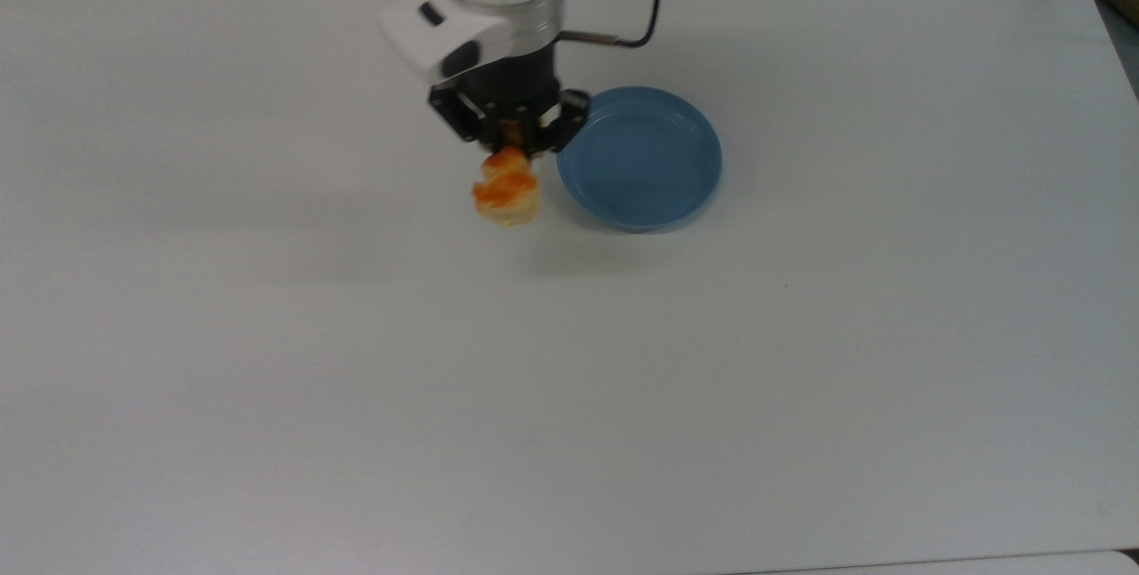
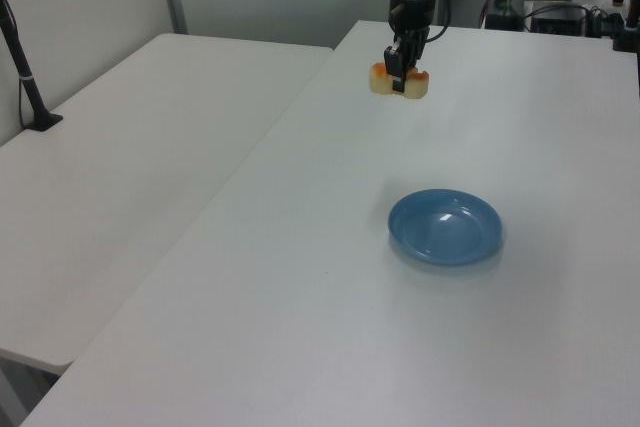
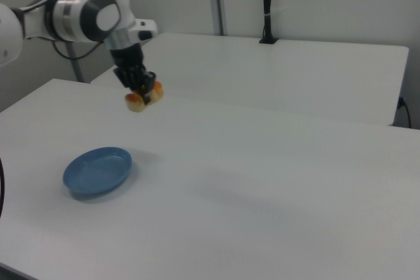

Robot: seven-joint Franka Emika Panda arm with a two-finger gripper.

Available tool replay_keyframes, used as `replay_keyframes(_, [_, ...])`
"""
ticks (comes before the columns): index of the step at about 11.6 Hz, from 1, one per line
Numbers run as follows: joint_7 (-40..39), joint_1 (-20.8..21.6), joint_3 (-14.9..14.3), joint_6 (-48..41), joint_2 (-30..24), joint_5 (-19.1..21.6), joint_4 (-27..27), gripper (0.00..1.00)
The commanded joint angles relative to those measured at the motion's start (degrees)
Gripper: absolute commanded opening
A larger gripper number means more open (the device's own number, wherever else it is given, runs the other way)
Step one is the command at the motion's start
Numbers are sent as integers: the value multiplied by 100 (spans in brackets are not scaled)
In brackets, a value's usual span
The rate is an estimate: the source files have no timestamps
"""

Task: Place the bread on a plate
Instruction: 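Lift the bread roll and carry it over the blue plate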

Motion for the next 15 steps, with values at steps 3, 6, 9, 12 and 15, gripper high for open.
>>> replay_keyframes(3, [301, 844, -54, -55, -347, 94, -622, 25])
replay_keyframes(6, [389, 924, 165, -37, -540, 103, -939, 25])
replay_keyframes(9, [389, 959, 315, -63, -620, 103, -1133, 25])
replay_keyframes(12, [311, 959, 447, -63, -742, 94, -1562, 26])
replay_keyframes(15, [354, 628, 884, 33, -954, 85, -1933, 26])
